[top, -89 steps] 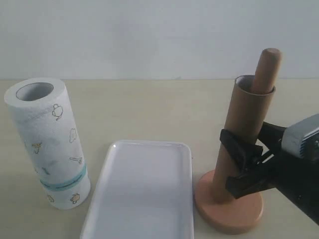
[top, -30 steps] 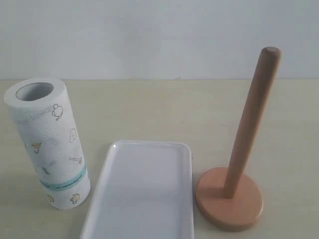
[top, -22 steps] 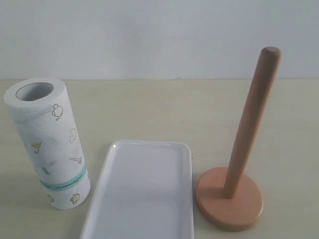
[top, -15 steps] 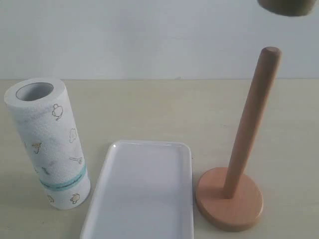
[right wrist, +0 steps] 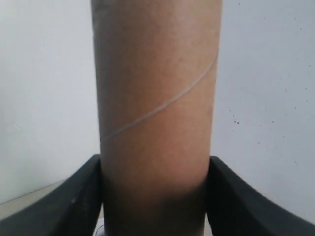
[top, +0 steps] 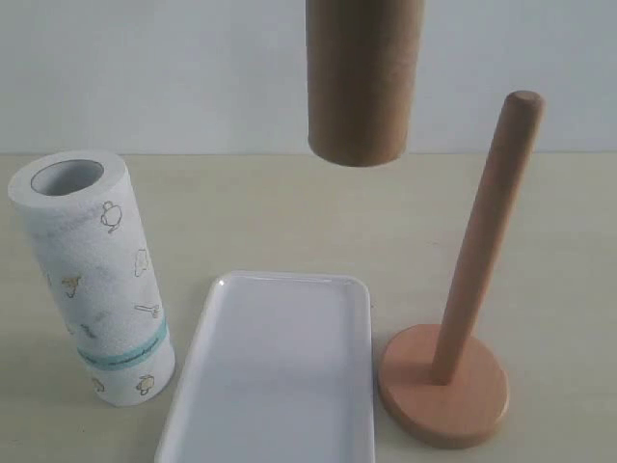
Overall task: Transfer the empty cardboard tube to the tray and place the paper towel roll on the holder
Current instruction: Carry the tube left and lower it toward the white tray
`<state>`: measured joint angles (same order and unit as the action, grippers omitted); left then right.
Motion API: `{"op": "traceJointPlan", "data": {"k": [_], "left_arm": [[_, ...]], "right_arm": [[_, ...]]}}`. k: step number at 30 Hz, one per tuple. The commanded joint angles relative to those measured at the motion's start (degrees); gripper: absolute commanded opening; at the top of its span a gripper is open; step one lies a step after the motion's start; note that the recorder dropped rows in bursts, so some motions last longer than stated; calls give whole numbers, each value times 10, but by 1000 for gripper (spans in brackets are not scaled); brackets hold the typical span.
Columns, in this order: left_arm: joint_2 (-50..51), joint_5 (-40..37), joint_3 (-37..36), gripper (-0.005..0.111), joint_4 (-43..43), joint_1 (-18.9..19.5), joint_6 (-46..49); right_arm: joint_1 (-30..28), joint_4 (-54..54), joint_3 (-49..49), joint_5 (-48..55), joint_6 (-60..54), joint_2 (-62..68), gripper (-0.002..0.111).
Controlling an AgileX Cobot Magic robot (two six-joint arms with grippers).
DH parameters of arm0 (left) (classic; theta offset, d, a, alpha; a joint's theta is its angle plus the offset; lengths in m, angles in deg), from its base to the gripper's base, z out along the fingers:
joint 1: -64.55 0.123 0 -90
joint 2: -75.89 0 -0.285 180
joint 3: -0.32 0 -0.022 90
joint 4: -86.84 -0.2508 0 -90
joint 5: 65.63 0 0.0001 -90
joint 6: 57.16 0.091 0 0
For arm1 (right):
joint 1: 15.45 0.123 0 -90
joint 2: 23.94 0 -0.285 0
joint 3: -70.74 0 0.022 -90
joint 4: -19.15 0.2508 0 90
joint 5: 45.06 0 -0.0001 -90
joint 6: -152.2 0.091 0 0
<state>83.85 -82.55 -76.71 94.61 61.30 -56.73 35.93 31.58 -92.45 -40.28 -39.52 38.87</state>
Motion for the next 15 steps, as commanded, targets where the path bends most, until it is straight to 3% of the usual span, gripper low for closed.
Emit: {"op": "traceJointPlan", "data": {"k": [1, 15], "left_arm": [[-2, 2, -2, 6, -1, 2, -4], [-2, 2, -2, 6, -1, 2, -4]], "right_arm": [[1, 3, -3, 4, 47, 20, 0], [-12, 3, -3, 90, 209, 177, 0]]}}
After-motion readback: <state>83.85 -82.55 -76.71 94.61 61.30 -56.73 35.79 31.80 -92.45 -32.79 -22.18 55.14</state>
